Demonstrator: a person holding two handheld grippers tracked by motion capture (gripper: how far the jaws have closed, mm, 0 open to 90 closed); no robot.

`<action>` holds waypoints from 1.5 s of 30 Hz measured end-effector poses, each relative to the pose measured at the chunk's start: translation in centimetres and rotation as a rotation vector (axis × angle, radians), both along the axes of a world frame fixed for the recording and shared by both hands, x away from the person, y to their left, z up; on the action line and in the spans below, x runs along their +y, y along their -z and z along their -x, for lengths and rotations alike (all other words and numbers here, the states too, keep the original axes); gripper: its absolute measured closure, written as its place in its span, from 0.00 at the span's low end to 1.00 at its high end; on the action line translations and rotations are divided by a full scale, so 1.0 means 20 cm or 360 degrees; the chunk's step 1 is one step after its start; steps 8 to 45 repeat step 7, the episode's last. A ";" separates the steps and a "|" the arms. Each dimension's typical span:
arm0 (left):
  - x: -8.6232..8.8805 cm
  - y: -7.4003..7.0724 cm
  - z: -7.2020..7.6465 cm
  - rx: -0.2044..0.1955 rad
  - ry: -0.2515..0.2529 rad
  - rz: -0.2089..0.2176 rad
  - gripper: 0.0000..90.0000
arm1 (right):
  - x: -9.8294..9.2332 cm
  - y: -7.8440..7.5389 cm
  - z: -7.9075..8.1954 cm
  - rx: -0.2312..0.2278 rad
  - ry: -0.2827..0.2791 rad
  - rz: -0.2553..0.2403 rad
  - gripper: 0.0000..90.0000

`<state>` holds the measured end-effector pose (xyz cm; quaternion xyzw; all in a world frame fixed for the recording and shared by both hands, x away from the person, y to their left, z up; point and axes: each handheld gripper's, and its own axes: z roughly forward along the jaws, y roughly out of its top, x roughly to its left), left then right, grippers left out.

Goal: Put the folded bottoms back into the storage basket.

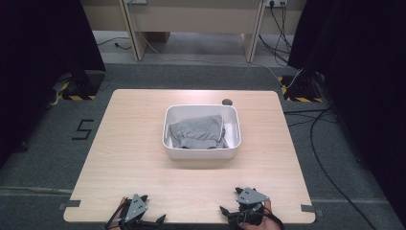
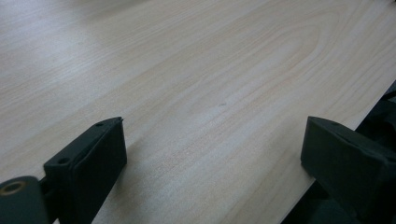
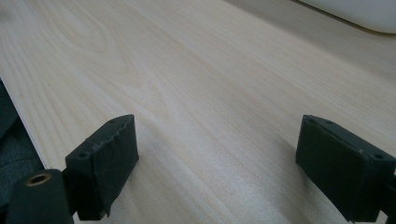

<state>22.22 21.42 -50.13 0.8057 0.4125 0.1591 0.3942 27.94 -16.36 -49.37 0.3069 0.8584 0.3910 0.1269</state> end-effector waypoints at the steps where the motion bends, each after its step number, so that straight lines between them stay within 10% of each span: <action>1: 0.00 0.00 0.00 0.0000 0.0000 0.0000 0.07 | 0.00 0.00 0.00 0.0001 0.0001 -0.0001 0.15; 45: 0.00 0.00 0.00 0.0002 -0.0001 -0.0004 0.07 | 0.00 0.00 0.00 -0.0001 -0.0004 -0.0002 0.15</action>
